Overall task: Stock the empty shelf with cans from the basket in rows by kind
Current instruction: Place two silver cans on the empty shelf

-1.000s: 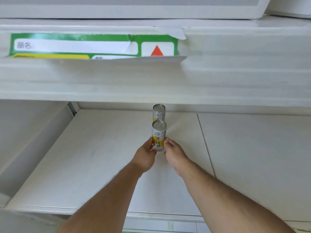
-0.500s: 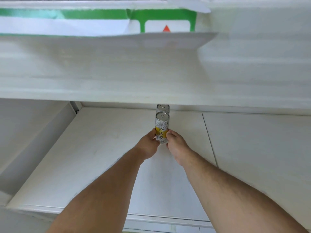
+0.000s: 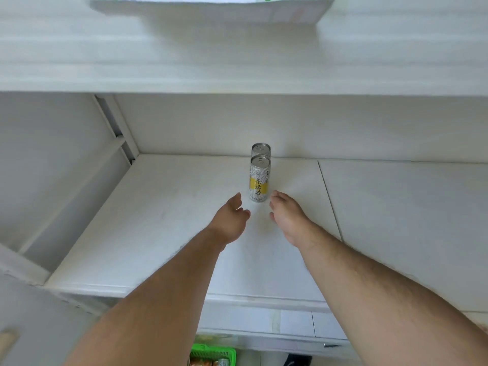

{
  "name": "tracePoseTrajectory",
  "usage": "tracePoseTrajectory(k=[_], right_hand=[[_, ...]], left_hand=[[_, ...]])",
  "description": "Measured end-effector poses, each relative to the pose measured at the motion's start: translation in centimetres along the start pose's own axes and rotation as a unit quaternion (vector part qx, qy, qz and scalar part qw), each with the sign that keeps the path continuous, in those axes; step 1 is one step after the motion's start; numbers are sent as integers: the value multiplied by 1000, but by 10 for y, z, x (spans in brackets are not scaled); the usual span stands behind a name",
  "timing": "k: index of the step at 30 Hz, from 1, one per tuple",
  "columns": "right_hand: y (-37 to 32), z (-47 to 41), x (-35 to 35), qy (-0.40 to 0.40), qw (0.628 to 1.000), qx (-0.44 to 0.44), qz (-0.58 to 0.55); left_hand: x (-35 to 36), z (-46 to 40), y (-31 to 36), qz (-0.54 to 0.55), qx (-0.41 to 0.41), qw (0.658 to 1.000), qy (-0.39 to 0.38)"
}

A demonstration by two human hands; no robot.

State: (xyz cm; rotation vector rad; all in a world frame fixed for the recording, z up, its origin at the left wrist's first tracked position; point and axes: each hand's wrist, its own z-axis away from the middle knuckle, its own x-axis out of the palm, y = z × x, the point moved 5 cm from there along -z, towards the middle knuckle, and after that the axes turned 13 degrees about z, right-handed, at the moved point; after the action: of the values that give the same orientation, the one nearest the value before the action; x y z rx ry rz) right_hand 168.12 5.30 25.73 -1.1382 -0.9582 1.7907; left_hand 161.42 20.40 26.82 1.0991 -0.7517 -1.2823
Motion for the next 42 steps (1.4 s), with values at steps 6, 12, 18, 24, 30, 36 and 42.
tracePoseTrajectory(k=[6,12,18,24,30,36,42], right_hand=[[1,61,4,-4,1000,8,-1],[-3,124,20,-54,998,2,-23],[15,199,57,-172,985,-16,-30],[84,261,75,-273,961,18,27],[148,287,95,-277,952,76,109],[191,288,140,-268,944,109,158],[257,297,219,-244,934,197,172]], left_hand=[[-4,66,-11,31,19,999,1],[-23,136,-32,73,29,996,39],[-55,205,-82,135,4,982,131],[-59,282,-161,111,-65,971,200],[-77,341,-243,98,-156,951,250],[-117,349,-298,106,-200,941,250],[-166,344,-380,92,-271,937,201]])
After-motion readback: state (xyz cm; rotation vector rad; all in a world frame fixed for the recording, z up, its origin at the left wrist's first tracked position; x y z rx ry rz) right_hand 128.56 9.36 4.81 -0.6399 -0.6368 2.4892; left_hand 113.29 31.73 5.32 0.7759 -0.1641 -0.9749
